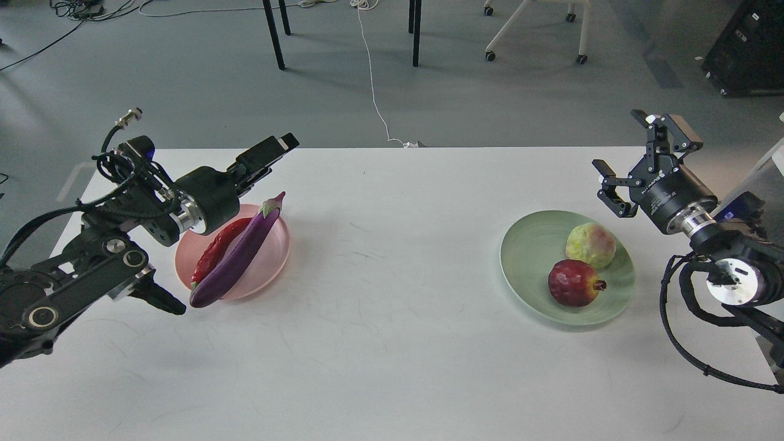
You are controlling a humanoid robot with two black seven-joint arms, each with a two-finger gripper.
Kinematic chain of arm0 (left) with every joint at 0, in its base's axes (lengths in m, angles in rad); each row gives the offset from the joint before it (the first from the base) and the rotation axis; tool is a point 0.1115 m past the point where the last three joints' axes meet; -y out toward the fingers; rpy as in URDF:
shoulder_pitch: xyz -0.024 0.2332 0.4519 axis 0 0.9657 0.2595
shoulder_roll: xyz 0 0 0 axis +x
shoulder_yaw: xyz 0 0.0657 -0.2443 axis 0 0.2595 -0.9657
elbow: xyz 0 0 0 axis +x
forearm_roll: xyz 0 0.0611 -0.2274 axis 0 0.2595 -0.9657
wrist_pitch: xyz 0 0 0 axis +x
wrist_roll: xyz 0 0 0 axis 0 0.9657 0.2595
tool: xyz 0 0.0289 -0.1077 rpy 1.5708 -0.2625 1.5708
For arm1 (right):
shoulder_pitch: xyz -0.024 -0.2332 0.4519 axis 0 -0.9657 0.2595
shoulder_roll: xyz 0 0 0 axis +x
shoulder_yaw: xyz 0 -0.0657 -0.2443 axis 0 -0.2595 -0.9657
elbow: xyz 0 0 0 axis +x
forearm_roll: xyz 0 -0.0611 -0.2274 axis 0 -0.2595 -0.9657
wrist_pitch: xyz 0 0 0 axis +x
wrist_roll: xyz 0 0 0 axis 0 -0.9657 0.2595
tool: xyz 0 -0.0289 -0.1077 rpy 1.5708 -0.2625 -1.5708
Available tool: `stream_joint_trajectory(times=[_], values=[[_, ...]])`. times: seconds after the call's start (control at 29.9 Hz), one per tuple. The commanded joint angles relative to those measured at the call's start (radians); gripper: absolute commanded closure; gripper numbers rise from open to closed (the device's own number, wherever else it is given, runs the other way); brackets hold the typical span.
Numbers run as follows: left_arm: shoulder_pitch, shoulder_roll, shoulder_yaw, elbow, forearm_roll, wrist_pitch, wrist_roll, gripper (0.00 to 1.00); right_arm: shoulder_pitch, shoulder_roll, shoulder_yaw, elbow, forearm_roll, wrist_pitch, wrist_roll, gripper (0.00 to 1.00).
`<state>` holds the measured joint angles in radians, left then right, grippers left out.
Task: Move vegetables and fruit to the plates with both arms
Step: 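Lift the eggplant onto the pink plate and release it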
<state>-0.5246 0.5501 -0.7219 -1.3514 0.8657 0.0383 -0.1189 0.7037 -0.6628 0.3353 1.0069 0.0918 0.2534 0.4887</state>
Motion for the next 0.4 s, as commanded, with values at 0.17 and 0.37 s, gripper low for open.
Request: stream_joint_trajectory(times=[0.17, 0.37], values=[[0.219, -0.295, -0.359, 0.109, -0.108, -0.055, -0.021, 0.0, -0.018, 0.035, 0.007, 0.006, 0.002, 0.01, 0.0, 0.01], [0.268, -0.331, -0.395, 0.11, -0.109, -0.08, -0.022, 0.0, -0.026, 0.035, 0.007, 0.006, 0.003, 0.012, 0.0, 0.01]])
